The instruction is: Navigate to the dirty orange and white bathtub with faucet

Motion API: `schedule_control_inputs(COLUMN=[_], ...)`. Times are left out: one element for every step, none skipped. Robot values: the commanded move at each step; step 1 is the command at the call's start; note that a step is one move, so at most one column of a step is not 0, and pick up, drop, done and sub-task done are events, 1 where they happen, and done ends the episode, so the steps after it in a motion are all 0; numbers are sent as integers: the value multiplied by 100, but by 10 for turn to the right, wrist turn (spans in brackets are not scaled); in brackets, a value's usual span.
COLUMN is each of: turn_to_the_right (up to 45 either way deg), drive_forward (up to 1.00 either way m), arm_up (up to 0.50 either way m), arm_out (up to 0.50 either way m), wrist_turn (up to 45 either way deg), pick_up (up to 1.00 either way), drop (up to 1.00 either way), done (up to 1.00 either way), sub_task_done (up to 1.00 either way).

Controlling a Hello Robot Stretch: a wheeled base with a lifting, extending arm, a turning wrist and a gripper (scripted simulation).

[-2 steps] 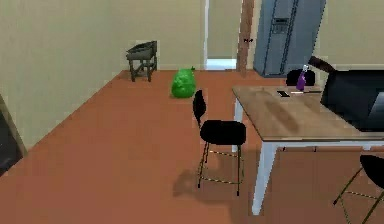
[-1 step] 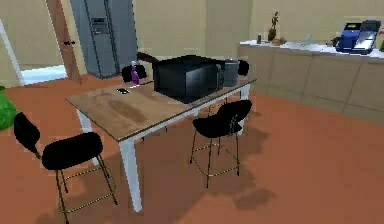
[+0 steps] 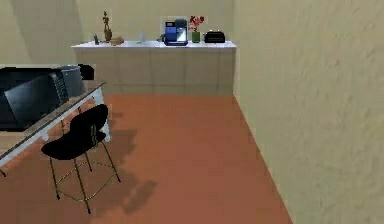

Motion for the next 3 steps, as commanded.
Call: schedule_control_inputs(turn_to_the_right=[0,-450,-390], drive_forward=[5,0,0], arm_up=[0,0,0], arm_out=[0,0,0], wrist_turn=[0,0,0], pick_up=[0,0,0], drop=[0,0,0], done=[0,0,0], sub_task_done=[0,0,0])
